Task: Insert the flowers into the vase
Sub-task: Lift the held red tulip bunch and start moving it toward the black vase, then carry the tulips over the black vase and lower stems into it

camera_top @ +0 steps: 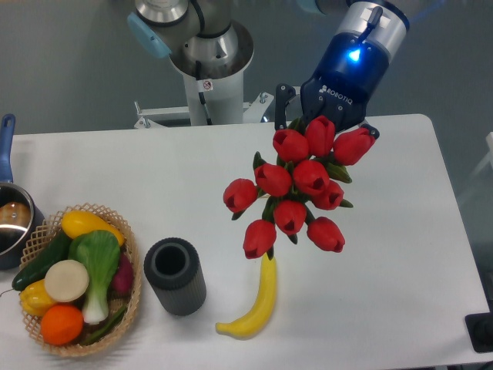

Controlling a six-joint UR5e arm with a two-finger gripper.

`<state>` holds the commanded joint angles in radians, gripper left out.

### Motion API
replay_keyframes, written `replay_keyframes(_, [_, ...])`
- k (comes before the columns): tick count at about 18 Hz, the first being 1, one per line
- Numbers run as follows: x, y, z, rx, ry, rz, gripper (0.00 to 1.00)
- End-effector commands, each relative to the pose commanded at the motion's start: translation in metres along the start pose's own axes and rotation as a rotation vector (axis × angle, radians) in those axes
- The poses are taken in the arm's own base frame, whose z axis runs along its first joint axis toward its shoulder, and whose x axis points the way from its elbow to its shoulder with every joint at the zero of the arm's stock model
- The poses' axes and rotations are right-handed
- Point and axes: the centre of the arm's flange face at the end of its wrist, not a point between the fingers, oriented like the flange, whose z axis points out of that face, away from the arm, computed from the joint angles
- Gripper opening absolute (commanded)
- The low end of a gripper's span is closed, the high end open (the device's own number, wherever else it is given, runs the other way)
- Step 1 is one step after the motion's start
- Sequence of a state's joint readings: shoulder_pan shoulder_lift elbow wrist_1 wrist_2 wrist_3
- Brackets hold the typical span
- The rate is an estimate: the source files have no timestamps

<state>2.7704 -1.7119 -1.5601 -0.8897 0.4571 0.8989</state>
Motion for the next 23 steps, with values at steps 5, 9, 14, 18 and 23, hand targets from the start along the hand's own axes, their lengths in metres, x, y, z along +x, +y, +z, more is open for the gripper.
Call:
replay_keyframes(5, [-0.001, 0.003, 0.004, 0.000, 0.005, 0.000, 0.37])
replay_keyframes(9, [0.006, 0.001, 0.010, 0.052, 0.062, 0.000, 0.37])
replay_keyframes(14, [0.010, 0.001, 0.019, 0.054, 0.082, 0.000, 0.37])
replay_keyframes(18, [0.012, 0.001, 0.026, 0.054, 0.095, 0.004, 0.37])
replay_keyframes(23, [0.024, -0.003, 0.049, 0.056, 0.132, 0.038, 0.37])
